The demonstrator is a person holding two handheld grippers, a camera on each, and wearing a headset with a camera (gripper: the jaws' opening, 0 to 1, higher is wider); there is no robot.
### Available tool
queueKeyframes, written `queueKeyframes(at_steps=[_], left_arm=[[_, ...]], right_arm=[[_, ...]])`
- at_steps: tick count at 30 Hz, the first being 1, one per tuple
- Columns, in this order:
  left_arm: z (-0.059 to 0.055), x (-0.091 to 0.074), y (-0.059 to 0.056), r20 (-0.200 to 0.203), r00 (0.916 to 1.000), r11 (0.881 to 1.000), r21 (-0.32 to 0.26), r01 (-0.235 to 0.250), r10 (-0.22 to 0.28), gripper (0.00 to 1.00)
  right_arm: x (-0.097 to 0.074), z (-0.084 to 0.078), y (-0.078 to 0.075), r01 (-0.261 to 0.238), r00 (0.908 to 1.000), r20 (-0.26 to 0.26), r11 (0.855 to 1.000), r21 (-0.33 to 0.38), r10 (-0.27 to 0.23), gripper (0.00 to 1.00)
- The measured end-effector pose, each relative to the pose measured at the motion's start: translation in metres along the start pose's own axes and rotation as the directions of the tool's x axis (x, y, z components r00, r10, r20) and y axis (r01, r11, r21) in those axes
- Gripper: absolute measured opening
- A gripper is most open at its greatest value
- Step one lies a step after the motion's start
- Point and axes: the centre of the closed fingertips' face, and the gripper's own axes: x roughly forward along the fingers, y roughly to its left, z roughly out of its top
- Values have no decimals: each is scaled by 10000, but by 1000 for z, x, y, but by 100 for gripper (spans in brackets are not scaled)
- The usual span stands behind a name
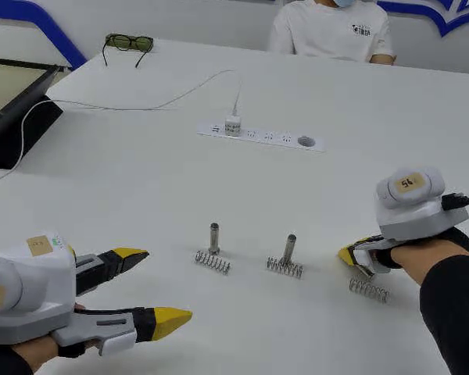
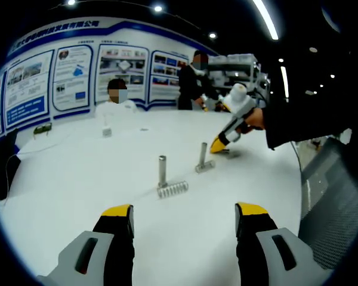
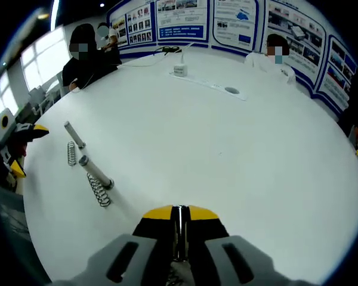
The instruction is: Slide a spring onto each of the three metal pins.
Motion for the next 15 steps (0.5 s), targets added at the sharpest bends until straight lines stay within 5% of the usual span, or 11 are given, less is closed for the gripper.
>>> queueKeyframes(at_steps=[15], left_arm=[[9,-1,-3,91,10000,9998,192,19,-21,70]], right_arm=[[-40,10,6,144,9966,814,9998,-110,-135,9]])
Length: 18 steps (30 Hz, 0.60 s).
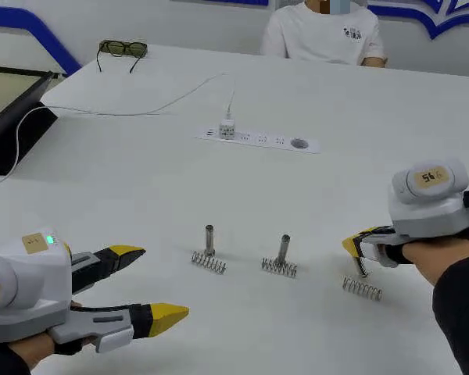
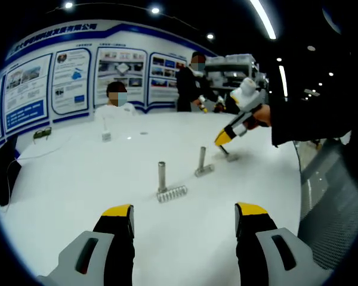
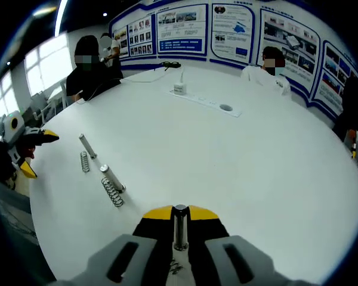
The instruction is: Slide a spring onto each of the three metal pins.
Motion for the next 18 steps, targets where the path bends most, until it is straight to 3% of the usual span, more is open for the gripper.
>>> queueKeyframes(at_steps=[18], left_arm=[[8,-1,-5,89,9999,9997,239,87,-89,70]], right_arm=[[-13,-7,0,201,9996,216,9997,-122,-198,9]])
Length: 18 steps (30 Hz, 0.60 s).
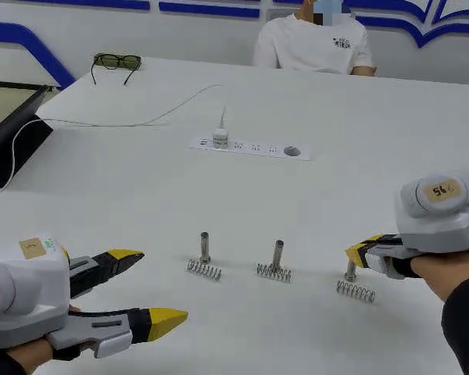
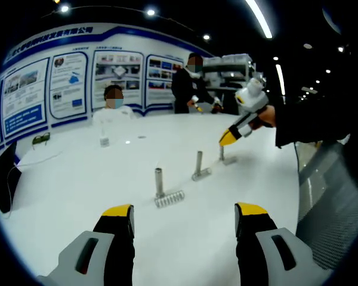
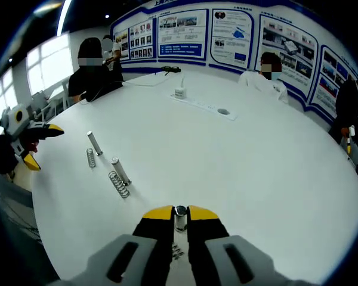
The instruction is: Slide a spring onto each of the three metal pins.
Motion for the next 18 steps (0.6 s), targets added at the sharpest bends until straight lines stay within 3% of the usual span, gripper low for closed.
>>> queueKeyframes(at_steps=[18], left_arm=[[2,-2,-5,48,10000,10000,62,13,-13,70]], right_arm=[[-6,-2,-1,0,10000,91,9997,-257,2,9]])
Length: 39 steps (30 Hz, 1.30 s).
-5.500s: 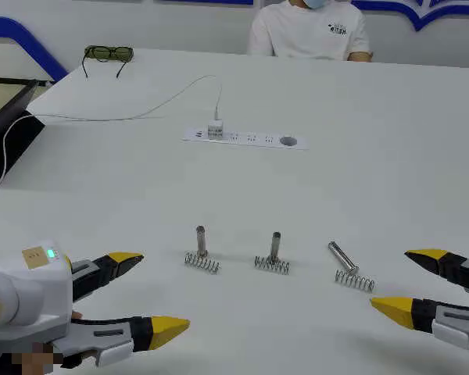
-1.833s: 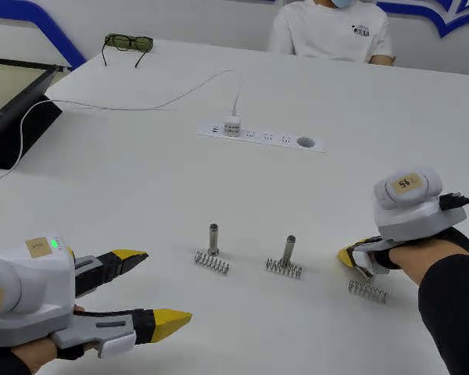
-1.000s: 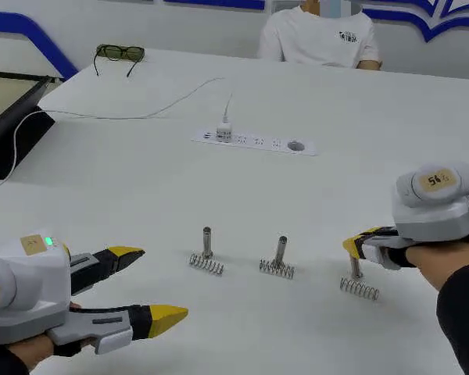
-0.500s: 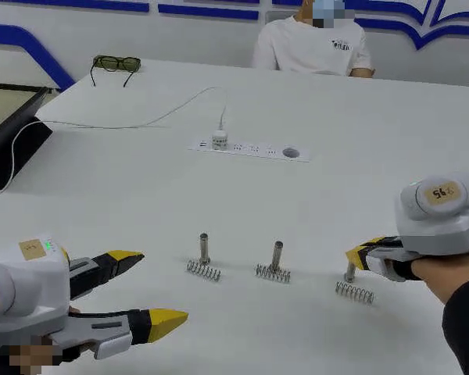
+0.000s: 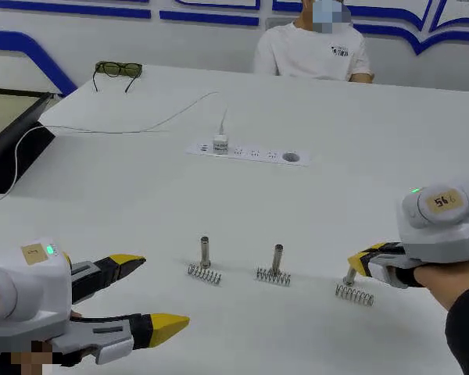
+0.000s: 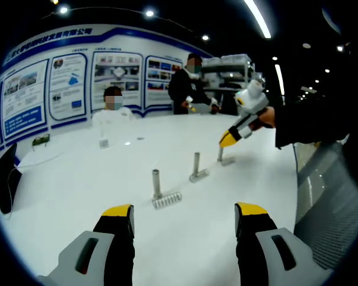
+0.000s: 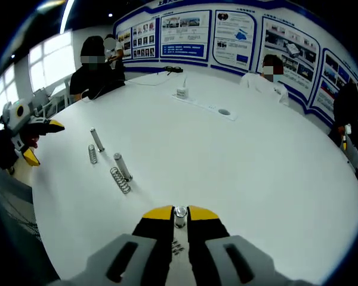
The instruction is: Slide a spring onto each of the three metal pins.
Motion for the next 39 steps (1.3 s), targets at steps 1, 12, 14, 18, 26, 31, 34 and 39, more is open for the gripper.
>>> queueKeyframes(at_steps=[1,12,14,18,26,31,34,39], left_arm=[[0,0,0,0,10000,10000,0,-1,1,70],[1,-1,-1,-7,10000,10000,25,14,-14,70],[1,-1,-1,-7,10000,10000,52,28,-28,70],[2,-1,-1,-14,10000,9999,84,58,-58,69],[2,-1,-2,-31,9999,9998,125,122,-121,69],[2,0,-4,-41,9999,9998,108,157,-156,69],[1,1,-6,-90,9998,9998,106,185,-184,69],[0,1,-9,-146,9997,9997,98,219,-217,68]], right_arm=[[-1,1,0,-10,10000,39,10000,-4,10,10],[-10,3,-1,-202,9988,451,9997,-167,209,16],[-12,1,-2,-255,9983,512,9995,-181,264,16],[-17,-3,-2,-379,9974,605,9987,-341,399,17],[-20,-21,0,-1186,9924,249,9909,-636,1203,18],[-17,-35,6,-1882,9821,-267,9752,-1161,1864,18],[-14,-42,9,-2209,9749,-592,9649,-1418,2145,18],[-8,-51,10,-2491,9667,-1134,9444,-2146,2292,18]])
